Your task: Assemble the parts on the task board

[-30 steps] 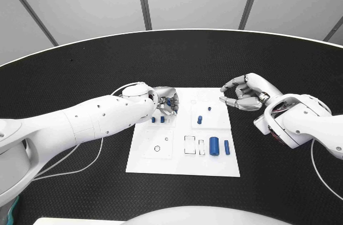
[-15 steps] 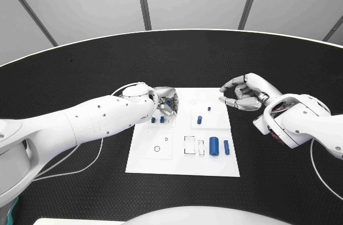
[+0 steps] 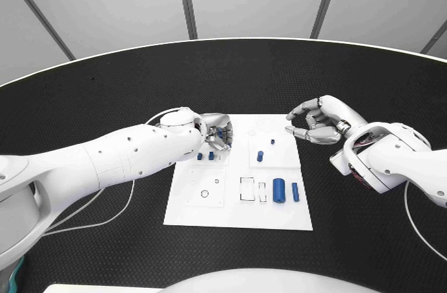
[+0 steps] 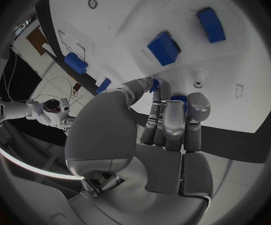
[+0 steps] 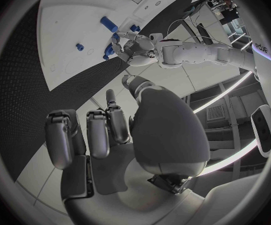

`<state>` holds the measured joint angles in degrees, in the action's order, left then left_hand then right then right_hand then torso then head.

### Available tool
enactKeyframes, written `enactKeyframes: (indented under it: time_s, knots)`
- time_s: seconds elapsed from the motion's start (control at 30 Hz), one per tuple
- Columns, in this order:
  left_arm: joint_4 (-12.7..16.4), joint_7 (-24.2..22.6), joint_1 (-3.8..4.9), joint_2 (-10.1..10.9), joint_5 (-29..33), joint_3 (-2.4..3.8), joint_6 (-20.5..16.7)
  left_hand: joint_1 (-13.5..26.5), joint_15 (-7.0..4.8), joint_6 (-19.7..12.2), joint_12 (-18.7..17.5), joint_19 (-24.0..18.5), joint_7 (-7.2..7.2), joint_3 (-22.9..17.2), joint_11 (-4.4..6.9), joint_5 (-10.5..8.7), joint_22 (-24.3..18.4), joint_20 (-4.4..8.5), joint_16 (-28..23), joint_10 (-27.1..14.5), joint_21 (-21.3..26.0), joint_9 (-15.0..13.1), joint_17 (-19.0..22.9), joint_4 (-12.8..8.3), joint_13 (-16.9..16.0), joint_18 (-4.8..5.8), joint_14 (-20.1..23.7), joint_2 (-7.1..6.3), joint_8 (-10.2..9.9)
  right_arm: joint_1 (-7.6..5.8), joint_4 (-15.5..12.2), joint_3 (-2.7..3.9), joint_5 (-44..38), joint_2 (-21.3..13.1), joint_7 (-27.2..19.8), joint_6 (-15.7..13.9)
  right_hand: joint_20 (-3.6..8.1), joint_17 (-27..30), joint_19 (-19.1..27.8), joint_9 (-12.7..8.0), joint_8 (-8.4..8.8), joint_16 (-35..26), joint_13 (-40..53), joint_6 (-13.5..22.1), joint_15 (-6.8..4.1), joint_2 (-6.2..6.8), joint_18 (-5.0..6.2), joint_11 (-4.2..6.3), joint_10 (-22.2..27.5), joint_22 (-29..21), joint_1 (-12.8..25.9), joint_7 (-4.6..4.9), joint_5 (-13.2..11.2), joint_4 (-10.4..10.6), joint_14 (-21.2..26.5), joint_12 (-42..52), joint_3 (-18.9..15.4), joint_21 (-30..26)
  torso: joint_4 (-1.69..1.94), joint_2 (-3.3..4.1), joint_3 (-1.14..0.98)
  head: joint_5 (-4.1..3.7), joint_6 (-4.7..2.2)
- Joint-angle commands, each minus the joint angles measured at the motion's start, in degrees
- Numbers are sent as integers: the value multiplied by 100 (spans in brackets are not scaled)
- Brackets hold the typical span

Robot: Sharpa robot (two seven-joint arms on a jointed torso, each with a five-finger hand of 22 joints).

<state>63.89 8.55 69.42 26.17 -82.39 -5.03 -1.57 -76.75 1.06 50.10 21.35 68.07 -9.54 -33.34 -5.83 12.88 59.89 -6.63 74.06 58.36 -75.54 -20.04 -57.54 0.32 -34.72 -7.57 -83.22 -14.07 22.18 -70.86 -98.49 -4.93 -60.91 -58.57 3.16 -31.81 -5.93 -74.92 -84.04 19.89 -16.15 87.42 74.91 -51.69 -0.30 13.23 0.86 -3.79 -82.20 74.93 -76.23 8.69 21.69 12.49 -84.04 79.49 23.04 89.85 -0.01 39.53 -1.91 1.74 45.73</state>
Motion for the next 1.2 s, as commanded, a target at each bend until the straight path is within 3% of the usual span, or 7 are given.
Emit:
enactKeyframes:
  time_s: [0.03, 0.47, 1.2]
  knots:
    - [2, -2, 0, -2, 0, 0, -1, -58, 7, 84, -8, 26, 36, -73, 29, 9, 7, -12, 32, 94, -41, 102, 13, -10, 2796, 81, 15, 60, 15, 0, -1, 0, 0, -1, 0, 1, 55, -908, -596, -10, -31, -24, 589, -13, -32, 6, -86, 22, -20, 1507, -54, -16, 32, 3, -457, 25, 43, 15, -3, 1, 1, 6, 4]
    - [20, -12, 0, 2, 0, 0, -82, -153, -43, 354, -78, 108, 67, -343, 87, 3, 133, 38, 74, 376, -130, 96, 86, -87, 2801, 104, 27, 254, 8, 0, -13, 0, 0, -10, -1, 0, 56, -913, -596, -9, -36, -22, 597, -19, -33, 4, -86, 23, -28, 1507, -59, -17, 54, 1, -459, 35, 51, 15, -3, -1, 1, 7, 12]
    - [218, 52, 0, 170, 62, 2, -195, -91, -54, 448, -121, 143, 69, -357, 99, -5, 188, 51, 89, 479, -167, 87, 114, -91, 2799, 116, 29, 252, 1, 0, -3, 0, 0, -9, -9, -7, 56, -913, -596, -9, -36, -22, 597, -19, -33, 4, -86, 23, -28, 1507, -59, -17, 54, 1, -459, 35, 51, 15, 0, -10, 2, 19, 4]
